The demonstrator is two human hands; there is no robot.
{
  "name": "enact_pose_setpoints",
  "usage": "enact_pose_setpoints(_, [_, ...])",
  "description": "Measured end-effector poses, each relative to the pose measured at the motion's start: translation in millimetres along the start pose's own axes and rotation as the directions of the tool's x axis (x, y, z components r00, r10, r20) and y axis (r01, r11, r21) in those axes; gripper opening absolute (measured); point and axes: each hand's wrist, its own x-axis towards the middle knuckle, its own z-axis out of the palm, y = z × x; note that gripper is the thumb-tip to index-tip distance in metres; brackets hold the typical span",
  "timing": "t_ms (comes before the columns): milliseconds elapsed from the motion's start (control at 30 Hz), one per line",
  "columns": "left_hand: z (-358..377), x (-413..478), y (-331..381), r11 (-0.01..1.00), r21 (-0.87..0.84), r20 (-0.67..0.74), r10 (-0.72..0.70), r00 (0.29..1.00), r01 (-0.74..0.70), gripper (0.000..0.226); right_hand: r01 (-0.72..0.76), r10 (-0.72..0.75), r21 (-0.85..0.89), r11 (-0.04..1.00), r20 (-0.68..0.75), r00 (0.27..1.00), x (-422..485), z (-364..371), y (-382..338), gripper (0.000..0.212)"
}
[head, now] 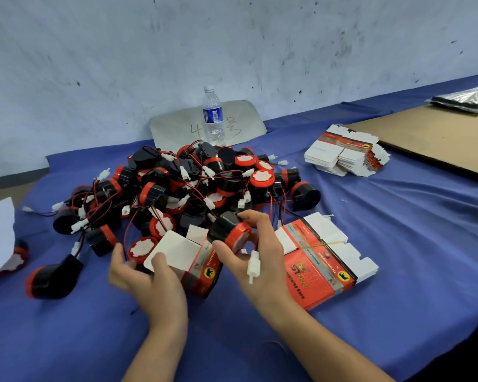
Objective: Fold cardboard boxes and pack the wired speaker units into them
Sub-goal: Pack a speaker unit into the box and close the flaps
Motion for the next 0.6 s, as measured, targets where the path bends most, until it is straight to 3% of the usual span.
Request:
enact_pose_setpoints(67, [2,-4,0,0.999,-0.032,0.041,-0.033,0.999,0.034,0.058,-0.012,0.012,-0.053,0.999,-0.001,1.000,0,1,3,0.049])
enact_pose_setpoints(167, [5,-16,5,0.991,-0.099,0.170,0.107,0.980,-0.091,0.068,-0.032,0.031,-0.104,0.994,-0.015,0.999,1,2,5,0.052])
enact_pose_setpoints(267, [10,-29,5,0.976,-0.125,0.401,0.215,0.890,-0.179,0.077,-0.040,0.043,-0.142,0.989,0.017,0.999,0,1,7,0.049])
enact_pose_setpoints(367, [11,-30,3,0.990,-0.024,0.495,0.134,0.858,-0.140,0.077,-0.027,0.021,-0.121,0.992,-0.051,0.998,3,-3,8,0.046])
enact_pose_setpoints(467, [10,-27,0,0.997,0.076,0.592,-0.030,0.806,-0.018,0.096,0.039,-0.046,-0.116,0.993,-0.065,0.997,9,-9,3,0.046])
enact_pose_setpoints(600, [13,-23,-9,0.975,0.132,0.698,0.038,0.716,-0.181,0.116,0.163,-0.160,-0.133,0.978,0.032,0.987,8,-10,-2,0.050])
